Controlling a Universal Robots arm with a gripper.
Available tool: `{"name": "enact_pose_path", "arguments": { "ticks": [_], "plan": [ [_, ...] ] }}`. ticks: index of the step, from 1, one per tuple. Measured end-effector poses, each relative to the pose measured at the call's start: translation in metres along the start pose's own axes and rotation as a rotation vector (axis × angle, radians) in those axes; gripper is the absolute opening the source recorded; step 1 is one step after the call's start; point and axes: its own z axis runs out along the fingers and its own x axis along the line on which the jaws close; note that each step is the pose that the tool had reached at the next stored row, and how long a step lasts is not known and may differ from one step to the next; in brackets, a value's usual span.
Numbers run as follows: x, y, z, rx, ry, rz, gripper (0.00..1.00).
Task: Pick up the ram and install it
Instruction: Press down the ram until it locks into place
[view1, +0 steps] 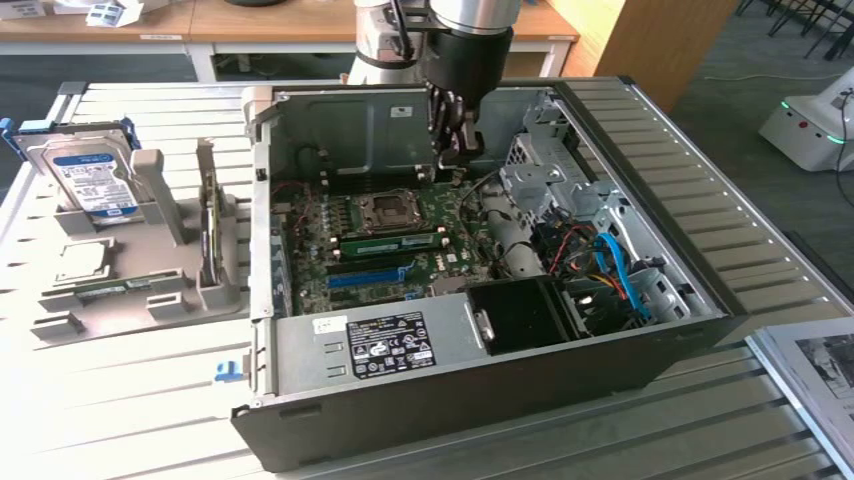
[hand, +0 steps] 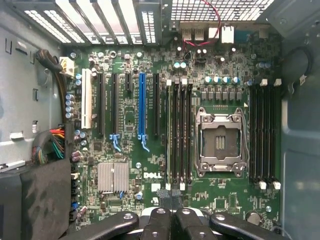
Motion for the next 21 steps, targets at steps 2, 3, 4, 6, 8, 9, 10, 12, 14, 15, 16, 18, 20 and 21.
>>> {"name": "enact_pose_path", "arguments": {
  "ticks": [2, 3, 4, 6, 8, 9, 10, 12, 14, 15, 16, 18, 20, 21],
  "plan": [
    [0.0, -0.0024, 0.0, -0.001, 0.0001, 0.0, 0.1],
    [0.0, -0.0036, -0.0001, -0.0016, 0.0, 0.0, 0.1],
    [0.0, -0.0048, -0.0001, -0.002, 0.0, 0.0, 0.1],
    [0.0, -0.0071, -0.0001, -0.003, 0.0001, 0.0, 0.1],
    [0.0, -0.0095, -0.0001, -0.0038, 0.0001, 0.0, 0.1],
    [0.0, -0.0106, -0.0002, -0.0042, 0.0001, 0.0, 0.1],
    [0.0, -0.0117, -0.0002, -0.0045, 0.0001, 0.0, 0.1],
    [0.0, -0.0137, -0.0002, -0.005, 0.0001, 0.0, 0.1],
    [0.0, -0.0157, -0.0003, -0.0055, 0.0002, 0.0, 0.1],
    [0.0, -0.0166, -0.0003, -0.0057, 0.0001, 0.0, 0.1],
    [0.0, -0.0168, -0.0003, -0.0057, 0.0002, 0.0, 0.1],
    [0.0, -0.0168, -0.0003, -0.0058, 0.0002, 0.0, 0.1],
    [0.0, -0.0168, -0.0003, -0.0057, 0.0002, 0.0, 0.1],
    [0.0, -0.0168, -0.0003, -0.0058, 0.0002, 0.0, 0.1]
  ]
}}
